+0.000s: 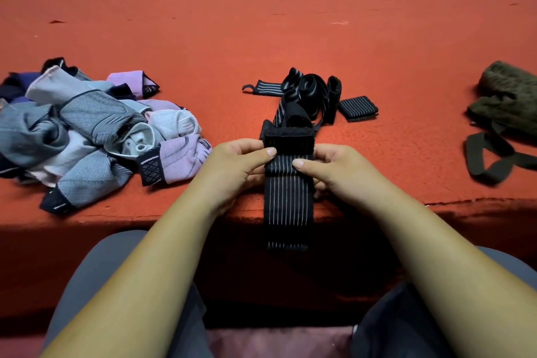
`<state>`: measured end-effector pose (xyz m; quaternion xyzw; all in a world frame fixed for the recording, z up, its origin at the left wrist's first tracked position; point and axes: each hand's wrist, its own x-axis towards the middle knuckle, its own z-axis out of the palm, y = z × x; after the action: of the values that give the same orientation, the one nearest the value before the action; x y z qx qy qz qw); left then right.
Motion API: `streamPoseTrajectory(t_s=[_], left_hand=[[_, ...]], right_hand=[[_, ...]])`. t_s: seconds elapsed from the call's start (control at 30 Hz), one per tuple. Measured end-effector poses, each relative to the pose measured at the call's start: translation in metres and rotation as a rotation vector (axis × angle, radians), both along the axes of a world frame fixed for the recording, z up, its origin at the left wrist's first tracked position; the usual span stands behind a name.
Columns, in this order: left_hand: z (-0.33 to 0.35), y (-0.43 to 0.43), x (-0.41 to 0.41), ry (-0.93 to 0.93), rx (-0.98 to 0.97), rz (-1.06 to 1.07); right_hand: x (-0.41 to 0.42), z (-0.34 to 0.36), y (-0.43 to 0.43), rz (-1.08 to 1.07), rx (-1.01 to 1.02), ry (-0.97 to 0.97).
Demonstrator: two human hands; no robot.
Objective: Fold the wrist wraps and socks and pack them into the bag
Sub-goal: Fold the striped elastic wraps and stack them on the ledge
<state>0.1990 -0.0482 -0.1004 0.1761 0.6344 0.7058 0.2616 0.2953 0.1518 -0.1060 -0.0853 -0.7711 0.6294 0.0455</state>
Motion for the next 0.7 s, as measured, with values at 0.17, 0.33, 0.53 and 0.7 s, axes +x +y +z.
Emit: streamPoseTrajectory(t_s=[0.17, 0.33, 0.53, 0.7], left_hand=[[-0.0035, -0.0018, 0.0007, 0.076, -0.106, -0.020], [-0.0065, 0.0007, -0.0043, 0.008, -0.001, 0.047], [-0.0023, 0.0011, -0.0033, -0.099, 0.100, 0.033], [-0.0016, 0.0017, -0.0060, -0.175, 0.146, 0.078]], right_hand=[[0.0016, 0.0018, -0.0059, -0.051, -0.129, 0.038], [0.0027, 0.0052, -0.0057, -0.030, -0.139, 0.018], [0.0020, 0.0054, -0.0069, -0.059, -0.238, 0.062], [-0.0030, 0.0066, -0.0070, -0.085, -0.475, 0.083]])
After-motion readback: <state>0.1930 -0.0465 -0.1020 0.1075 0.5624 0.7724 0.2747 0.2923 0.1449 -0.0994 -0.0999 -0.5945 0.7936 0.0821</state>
